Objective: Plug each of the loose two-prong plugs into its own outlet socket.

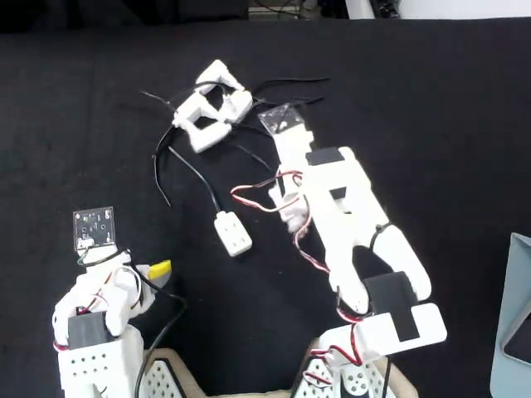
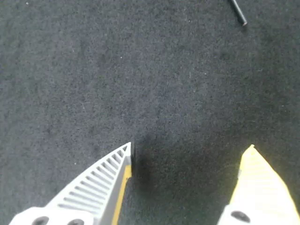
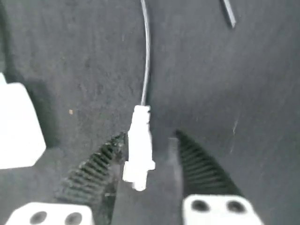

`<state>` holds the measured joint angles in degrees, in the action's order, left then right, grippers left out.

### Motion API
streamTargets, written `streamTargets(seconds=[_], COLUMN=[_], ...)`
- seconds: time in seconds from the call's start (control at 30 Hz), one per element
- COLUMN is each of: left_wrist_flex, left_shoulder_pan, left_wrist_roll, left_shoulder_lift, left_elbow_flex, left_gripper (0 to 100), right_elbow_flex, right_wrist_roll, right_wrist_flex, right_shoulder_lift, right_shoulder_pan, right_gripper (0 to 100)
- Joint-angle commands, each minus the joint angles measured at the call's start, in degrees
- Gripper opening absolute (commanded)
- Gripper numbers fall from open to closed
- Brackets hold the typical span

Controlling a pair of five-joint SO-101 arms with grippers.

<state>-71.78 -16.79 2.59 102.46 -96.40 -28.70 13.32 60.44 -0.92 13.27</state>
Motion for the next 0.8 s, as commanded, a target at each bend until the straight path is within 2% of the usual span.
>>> streamTargets(seconds=[0.0,0.13,0.37,0.77], left_wrist_flex=[-0.3,-0.3,-0.3,-0.3], left_shoulder_pan=[0.2,0.2,0.2,0.2], left_wrist_roll=[-0.5,-0.5,-0.5,-0.5], left_shoulder_lift=[0.2,0.2,0.2,0.2], left_elbow_flex=[-1.0,-1.0,-1.0,-1.0], left_gripper=[35,35,35,35], right_elbow_flex=[5.0,6.3,6.3,10.3], right_wrist_roll=[-2.3,-5.0,-5.1,-5.1], right_wrist_flex=[4.0,5.5,4.9,5.5], right_shoulder_lift=[0.4,-0.1,-0.7,-10.5], right_shoulder_pan=[0.7,0.4,-0.6,-1.5], right_gripper=[20.8,20.8,20.8,20.8])
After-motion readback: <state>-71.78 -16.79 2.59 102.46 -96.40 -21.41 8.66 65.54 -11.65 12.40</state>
